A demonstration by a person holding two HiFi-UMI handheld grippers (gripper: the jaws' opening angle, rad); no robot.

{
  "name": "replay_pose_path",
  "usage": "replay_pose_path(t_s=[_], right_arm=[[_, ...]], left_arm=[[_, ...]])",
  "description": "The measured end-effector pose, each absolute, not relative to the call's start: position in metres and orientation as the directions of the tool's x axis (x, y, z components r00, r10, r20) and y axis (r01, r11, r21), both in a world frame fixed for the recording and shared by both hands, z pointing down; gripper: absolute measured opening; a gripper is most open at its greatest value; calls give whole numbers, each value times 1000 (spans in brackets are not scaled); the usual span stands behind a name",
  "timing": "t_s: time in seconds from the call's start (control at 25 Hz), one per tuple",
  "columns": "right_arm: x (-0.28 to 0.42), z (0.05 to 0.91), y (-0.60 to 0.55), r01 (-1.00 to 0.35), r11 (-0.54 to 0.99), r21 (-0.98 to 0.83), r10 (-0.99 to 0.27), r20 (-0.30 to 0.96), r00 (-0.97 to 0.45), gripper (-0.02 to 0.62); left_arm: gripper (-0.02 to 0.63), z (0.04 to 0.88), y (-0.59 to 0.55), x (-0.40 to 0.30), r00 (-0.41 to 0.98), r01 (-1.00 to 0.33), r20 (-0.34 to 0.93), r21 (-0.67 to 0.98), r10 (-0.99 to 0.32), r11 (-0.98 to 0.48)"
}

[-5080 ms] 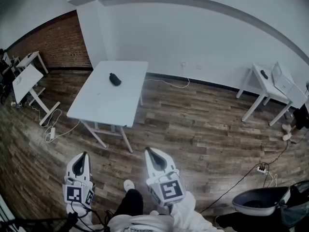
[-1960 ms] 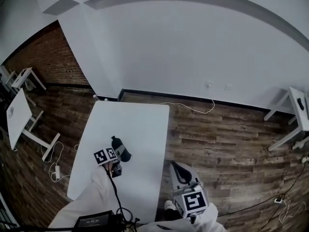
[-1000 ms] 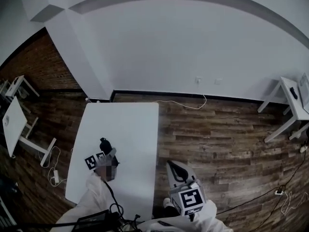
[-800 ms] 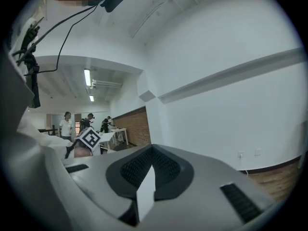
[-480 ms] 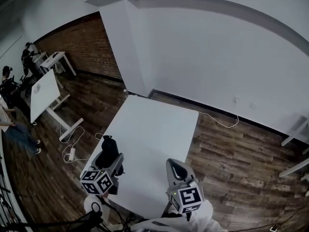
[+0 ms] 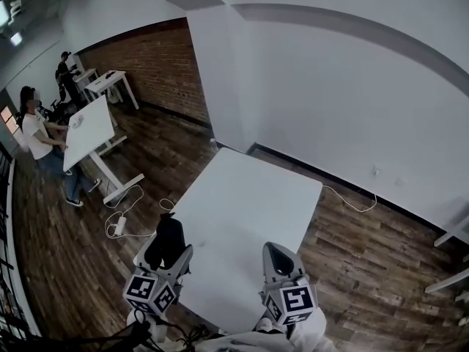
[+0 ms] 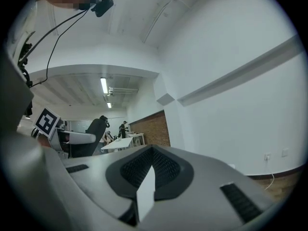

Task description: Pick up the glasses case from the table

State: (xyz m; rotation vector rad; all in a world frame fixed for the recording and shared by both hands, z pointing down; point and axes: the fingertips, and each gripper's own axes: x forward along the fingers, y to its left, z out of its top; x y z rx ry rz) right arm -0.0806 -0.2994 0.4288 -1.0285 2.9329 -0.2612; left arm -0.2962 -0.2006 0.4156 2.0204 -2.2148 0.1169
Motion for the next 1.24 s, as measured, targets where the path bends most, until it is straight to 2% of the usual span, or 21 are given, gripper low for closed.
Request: replay_pose_path(t_s=[1.24], right_arm=[[-118,411,-262,-515,850,-109,-515,37,-857,3]], left_arm=[[382,403,-168,-300,-119,-993,173,-12,-978,119]])
